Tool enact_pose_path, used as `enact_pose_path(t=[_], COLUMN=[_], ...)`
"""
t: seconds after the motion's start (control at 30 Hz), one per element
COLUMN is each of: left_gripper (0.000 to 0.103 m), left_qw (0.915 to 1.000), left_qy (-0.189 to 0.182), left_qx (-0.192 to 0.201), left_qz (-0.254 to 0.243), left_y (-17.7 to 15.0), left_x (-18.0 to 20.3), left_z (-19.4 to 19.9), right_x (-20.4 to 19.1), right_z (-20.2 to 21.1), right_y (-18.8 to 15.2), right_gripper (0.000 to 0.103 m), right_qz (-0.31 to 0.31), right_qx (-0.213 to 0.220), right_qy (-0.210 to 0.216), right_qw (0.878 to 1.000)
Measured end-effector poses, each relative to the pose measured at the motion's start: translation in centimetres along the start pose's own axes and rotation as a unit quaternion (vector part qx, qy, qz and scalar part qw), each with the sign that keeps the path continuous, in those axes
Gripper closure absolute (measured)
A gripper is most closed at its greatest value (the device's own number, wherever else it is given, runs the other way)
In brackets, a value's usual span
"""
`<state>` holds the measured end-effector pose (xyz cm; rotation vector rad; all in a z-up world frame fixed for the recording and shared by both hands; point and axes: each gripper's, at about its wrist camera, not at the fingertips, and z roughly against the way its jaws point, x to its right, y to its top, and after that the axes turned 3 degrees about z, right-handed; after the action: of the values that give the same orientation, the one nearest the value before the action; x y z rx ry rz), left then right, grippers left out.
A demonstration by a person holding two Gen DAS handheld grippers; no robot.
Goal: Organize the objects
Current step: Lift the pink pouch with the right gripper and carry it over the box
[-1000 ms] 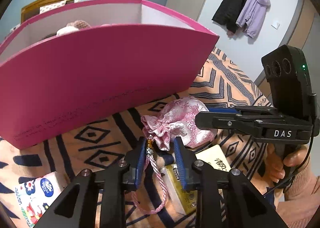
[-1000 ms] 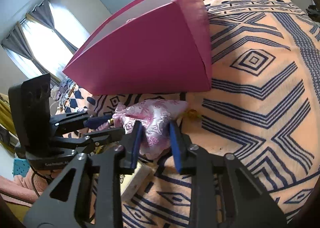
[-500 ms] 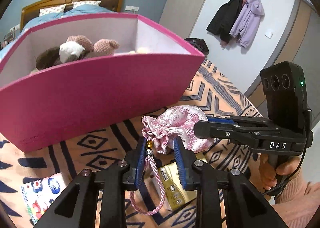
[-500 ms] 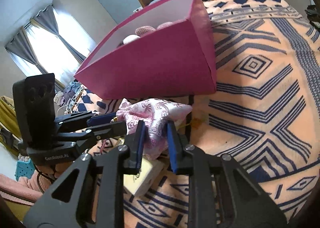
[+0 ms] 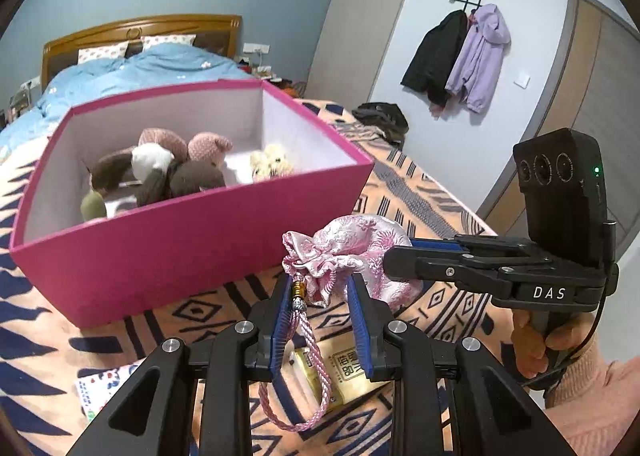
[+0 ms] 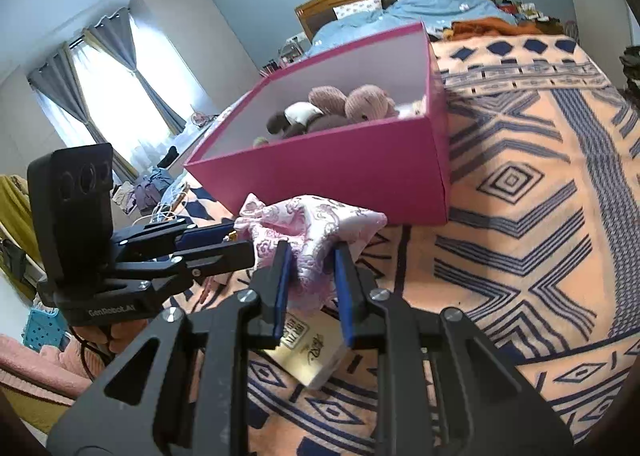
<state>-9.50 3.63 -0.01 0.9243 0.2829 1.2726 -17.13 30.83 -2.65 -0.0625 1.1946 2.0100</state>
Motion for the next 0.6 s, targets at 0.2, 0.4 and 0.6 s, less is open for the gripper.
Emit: enact_pose_path(t=[0.2, 0.4, 0.6], left_gripper=[0.075, 0.075, 0.075], left_qw=[0.9999, 0.9994, 0.9988], left_qy=[0.001, 0.000, 0.003], left_qx=[0.016, 0.034, 0.048], left_qz=[-0.004, -0.009, -0.012], left_y=[0.7, 1.1, 1.7], left_x=[0.1, 0.4, 0.5], left_z=[0.9, 2.1, 2.9], right_x=[-0.9, -2.0, -2.6], right_z=[0.9, 1.7, 2.3], right_y=[0.7, 1.3, 2.2], right_gripper=[0.079, 0.079, 0.079], right_qz=[0.012, 0.030, 0.041], right_qx=[0.014, 0.025, 0.035], right_qy=[0.005, 0.008, 0.014], right_qw=[1.000, 0.999, 0.998])
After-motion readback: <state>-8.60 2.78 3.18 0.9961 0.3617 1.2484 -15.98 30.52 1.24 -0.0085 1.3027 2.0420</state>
